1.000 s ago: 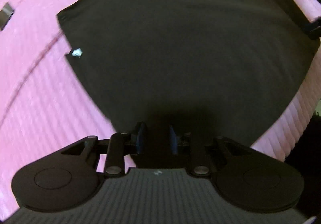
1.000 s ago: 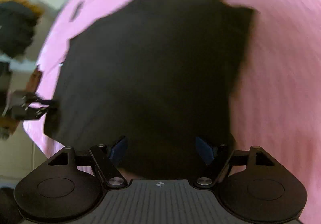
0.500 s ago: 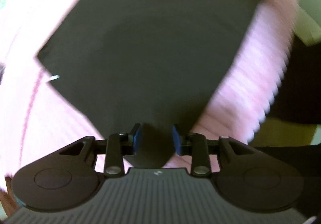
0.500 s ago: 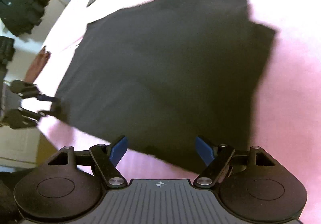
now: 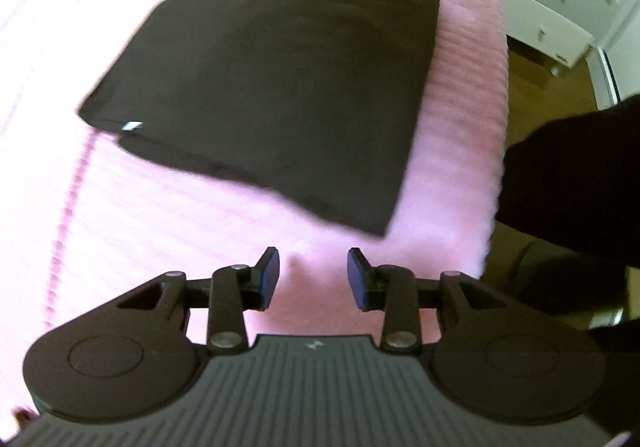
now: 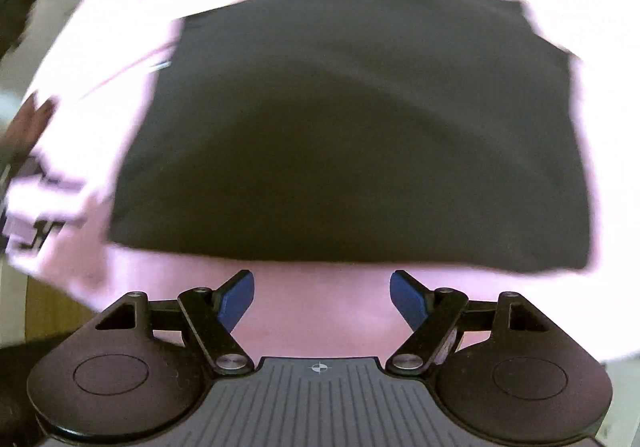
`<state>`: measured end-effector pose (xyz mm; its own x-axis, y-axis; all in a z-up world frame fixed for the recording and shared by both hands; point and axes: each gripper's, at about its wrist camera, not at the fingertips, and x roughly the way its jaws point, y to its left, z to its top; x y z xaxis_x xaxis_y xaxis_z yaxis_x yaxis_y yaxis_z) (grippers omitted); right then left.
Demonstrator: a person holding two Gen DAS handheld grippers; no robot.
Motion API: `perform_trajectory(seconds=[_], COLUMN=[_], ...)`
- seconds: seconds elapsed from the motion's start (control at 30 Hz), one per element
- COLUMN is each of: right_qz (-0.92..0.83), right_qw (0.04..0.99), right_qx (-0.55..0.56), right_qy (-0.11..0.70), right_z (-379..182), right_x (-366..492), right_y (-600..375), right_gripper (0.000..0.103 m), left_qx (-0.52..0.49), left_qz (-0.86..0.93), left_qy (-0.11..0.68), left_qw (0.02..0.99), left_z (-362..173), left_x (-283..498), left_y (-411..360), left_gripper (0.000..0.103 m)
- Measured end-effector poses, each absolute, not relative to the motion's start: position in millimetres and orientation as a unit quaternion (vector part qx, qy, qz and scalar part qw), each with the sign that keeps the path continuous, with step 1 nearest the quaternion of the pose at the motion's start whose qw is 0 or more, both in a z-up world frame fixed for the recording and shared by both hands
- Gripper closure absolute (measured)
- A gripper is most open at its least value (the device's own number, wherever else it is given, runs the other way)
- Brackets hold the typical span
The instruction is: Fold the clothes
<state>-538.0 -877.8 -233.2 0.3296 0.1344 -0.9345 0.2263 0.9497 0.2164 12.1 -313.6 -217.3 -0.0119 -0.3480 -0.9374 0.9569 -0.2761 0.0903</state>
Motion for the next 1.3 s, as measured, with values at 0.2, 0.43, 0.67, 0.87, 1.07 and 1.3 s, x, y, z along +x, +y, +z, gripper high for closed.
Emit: perform_trajectory(seconds=[0.2, 0.43, 0.67, 0.87, 1.07, 1.3], right_qz=[0.111, 0.155, 0.122, 0.096, 0.078, 0.063], right_qw=[0.813, 0.799, 0.82, 0.845, 0.856, 0.863], right_qx=[-0.059, -0.205, -0.156, -0.102, -0.068, -0.041], right_qy=[0.568, 0.544, 0.537, 0.515, 0.506, 0.499], right_z=[-261, -303, -298, -263, -248, -245], right_x=[-489, -512, -528, -534, -533, -527], right_y=[-725, -686, -701, -713, -721, -722], right_gripper=[0.026, 0.044, 0.099, 0.099, 0.099, 0.099], left_qx=[0.523, 0.555, 0.607, 0.625, 0.632, 0.635], left_qz=[-0.646, -0.66, -0.673, -0.683, -0.689, -0.679], left_qy=[0.237, 0.139, -0.086, -0.222, -0.245, -0.267], left_qw=[0.503, 0.487, 0.414, 0.304, 0.255, 0.253], left_z=[-209, -227, -260, -284, -286, -285], left_x=[79, 104, 99, 99, 109, 123], left_y=[-301, -320, -341, -352, -357, -352], left_gripper=[0.066, 0.056, 0.039, 0.038, 0.074, 0.06])
